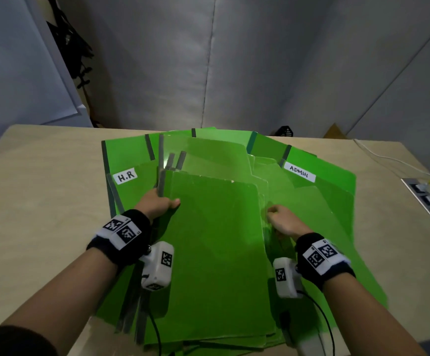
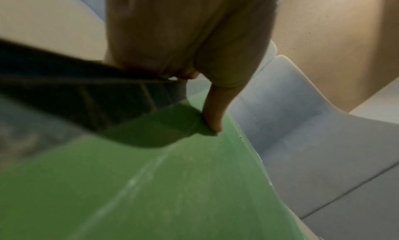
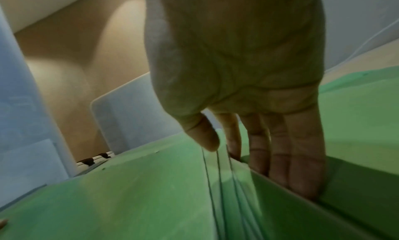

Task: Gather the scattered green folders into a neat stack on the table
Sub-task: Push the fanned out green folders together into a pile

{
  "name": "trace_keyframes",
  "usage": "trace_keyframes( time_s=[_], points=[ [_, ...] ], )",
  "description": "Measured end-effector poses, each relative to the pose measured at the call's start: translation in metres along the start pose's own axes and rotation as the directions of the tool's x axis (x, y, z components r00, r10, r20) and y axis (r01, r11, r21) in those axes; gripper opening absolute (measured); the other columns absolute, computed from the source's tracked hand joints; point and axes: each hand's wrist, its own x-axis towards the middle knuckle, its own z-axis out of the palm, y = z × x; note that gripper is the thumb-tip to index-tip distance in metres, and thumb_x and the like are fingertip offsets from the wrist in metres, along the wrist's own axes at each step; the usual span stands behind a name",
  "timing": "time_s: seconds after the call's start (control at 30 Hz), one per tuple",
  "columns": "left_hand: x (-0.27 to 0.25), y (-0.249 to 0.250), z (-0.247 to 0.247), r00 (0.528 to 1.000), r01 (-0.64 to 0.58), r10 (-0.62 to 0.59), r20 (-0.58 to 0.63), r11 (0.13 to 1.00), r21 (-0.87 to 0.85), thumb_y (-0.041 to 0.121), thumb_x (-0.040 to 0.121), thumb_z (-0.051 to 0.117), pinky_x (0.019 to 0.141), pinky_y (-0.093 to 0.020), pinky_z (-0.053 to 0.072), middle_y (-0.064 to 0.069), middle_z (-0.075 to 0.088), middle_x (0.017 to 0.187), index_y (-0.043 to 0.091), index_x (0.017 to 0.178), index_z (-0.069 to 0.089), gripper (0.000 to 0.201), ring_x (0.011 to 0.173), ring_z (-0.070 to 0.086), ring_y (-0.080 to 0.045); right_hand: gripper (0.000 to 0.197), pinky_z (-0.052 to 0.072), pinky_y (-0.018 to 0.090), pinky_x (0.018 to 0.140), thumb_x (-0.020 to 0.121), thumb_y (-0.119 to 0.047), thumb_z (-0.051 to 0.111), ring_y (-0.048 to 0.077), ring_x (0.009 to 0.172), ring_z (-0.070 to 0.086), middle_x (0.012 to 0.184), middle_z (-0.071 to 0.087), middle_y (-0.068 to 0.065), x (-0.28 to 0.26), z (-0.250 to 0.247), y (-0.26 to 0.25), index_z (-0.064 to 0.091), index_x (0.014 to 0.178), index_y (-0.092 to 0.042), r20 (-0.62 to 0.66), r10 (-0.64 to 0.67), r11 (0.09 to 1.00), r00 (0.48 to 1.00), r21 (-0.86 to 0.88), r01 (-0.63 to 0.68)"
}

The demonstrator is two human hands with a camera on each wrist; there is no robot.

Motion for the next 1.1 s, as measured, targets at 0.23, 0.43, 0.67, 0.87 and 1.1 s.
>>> trace_keyframes(
  time_s=[0.23,0.43,0.67,0.87,1.1],
  points=[
    [-0.004,-0.009,-0.002,1.000,-0.022,0.024,-0.009,0.990,0.140,0.021,0.080,0.069,0.069,-0.035,0.046,-0.019,0.052,0.118,0.001,0.142,0.027,0.077,0.095,0.055,-0.030,0.058,0.051,0.038,0.080,0.084,-0.037,0.062,0.028,0.095,0.060,0.105,0.057,0.013,-0.021,0.011,0.009,0.044,0.128,-0.004,0.102,0.132,0.991,0.986,-0.013,-0.131],
    [-0.013,-0.026,-0.017,0.996,-0.030,0.010,0.087,0.974,0.223,0.029,0.058,0.085,0.098,-0.045,0.044,-0.023,0.041,0.139,0.005,0.145,0.016,0.113,0.116,0.051,-0.037,0.038,0.054,0.040,0.080,0.073,-0.042,0.073,0.022,0.076,0.058,0.078,0.054,0.004,-0.027,0.020,0.020,0.046,0.079,-0.016,0.079,0.190,0.981,0.979,0.031,-0.193],
    [-0.018,-0.026,-0.015,0.977,-0.097,0.124,0.173,0.983,-0.153,-0.005,0.077,0.064,0.070,-0.030,0.046,-0.022,0.040,0.142,0.016,0.148,0.025,0.084,0.096,0.055,-0.025,0.079,0.052,0.042,0.085,0.080,-0.041,0.068,0.034,0.111,0.055,0.126,0.053,0.019,-0.034,0.019,0.016,0.036,0.139,0.000,0.025,0.177,0.964,0.984,0.199,-0.178],
    [-0.016,-0.010,-0.017,0.977,-0.117,0.165,0.133,0.945,-0.306,-0.001,0.084,0.057,0.067,-0.025,0.043,-0.016,0.054,0.118,0.001,0.143,0.031,0.064,0.088,0.055,-0.018,0.047,0.044,0.039,0.096,0.090,-0.016,0.058,0.030,0.114,0.052,0.122,0.055,0.016,-0.025,-0.006,0.038,0.045,0.132,0.001,-0.281,0.156,0.967,0.947,0.238,-0.089],
    [-0.013,-0.016,-0.020,0.981,-0.107,0.156,0.115,0.931,-0.348,0.000,0.087,0.053,0.098,-0.030,0.037,-0.006,0.057,0.104,-0.002,0.145,0.025,0.064,0.095,0.056,-0.015,0.117,0.018,0.059,0.114,0.066,-0.056,0.074,0.037,0.146,0.007,0.158,0.003,0.020,-0.008,-0.033,0.088,0.008,0.151,-0.013,-0.362,0.339,0.931,0.869,-0.005,-0.365]
  ],
)
